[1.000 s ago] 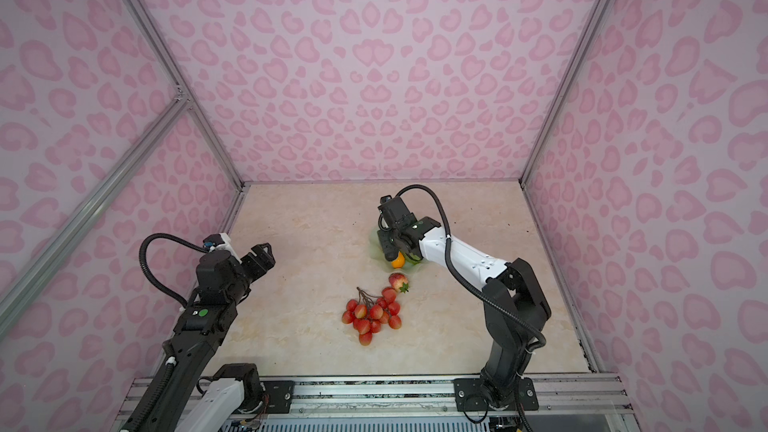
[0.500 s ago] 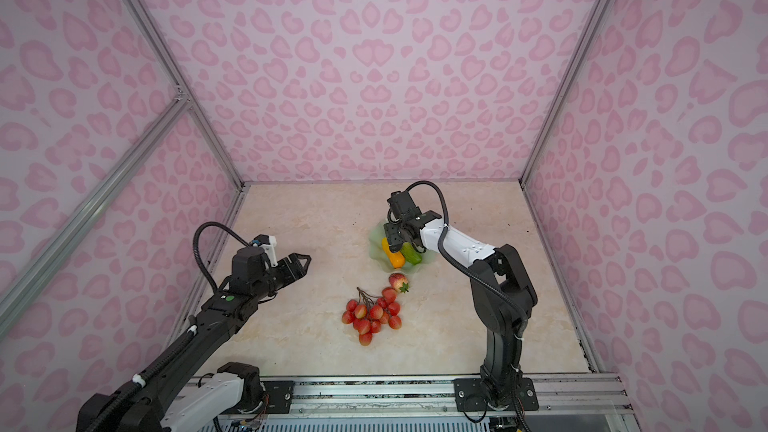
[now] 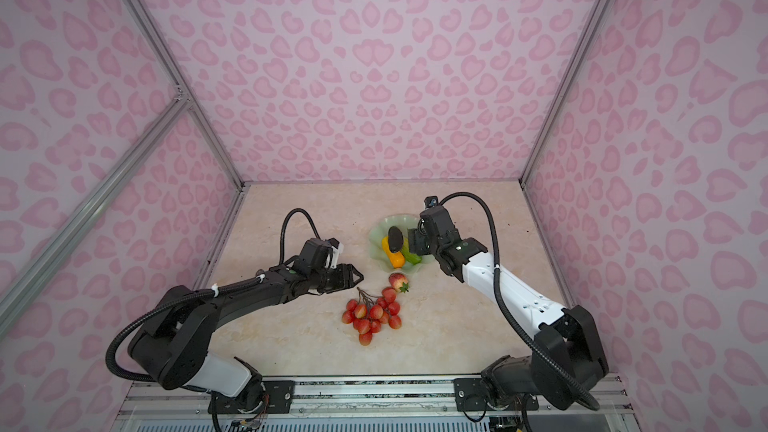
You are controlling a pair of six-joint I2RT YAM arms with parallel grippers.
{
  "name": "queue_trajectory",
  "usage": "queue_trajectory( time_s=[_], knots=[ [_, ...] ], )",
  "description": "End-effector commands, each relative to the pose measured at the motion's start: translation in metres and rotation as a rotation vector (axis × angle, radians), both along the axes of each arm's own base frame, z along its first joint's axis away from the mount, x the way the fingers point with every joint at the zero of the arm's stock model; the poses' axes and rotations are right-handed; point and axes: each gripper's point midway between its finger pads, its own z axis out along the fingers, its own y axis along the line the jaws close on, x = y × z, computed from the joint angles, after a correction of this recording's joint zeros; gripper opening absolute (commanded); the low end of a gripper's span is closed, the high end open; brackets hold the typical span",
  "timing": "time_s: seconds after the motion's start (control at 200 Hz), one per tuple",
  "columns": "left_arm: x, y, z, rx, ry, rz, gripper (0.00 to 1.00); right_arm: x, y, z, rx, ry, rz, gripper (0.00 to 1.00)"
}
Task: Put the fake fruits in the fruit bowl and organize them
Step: 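Grasp the lychee bunch stem with the left gripper while the right arm withdraws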
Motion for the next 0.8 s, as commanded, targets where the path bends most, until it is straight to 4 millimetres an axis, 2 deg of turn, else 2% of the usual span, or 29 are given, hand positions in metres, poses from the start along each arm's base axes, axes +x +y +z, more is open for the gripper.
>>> queue_trajectory(
  time_s=[0.0,0.275,0.4,0.48,0.535,0.795],
  knots=[
    [0.0,-0.019,-0.006,-0.032,0.032,-0.041,0.62,-0.01,-0.014,-0.001,0.026,-0.011,-0.055,0.88],
    [-0.021,-0.03,-0.039,0.007,0.14,-0.088,0.57,-0.021,-0.041,0.01,0.073,-0.086,-0.123,0.88],
    [-0.02,-0.037,-0.048,-0.012,0.175,-0.085,0.45,-0.021,-0.045,0.01,0.081,-0.085,-0.13,0.88],
    [-0.017,-0.041,-0.047,-0.025,0.173,-0.084,0.38,-0.022,-0.047,0.008,0.079,-0.081,-0.133,0.88],
    [-0.015,-0.044,-0.044,-0.037,0.166,-0.088,0.27,-0.022,-0.048,0.005,0.078,-0.073,-0.135,0.88],
    [-0.013,-0.054,-0.017,-0.102,0.127,-0.127,0.08,-0.017,-0.048,0.002,0.096,-0.07,-0.139,0.88]
  ],
)
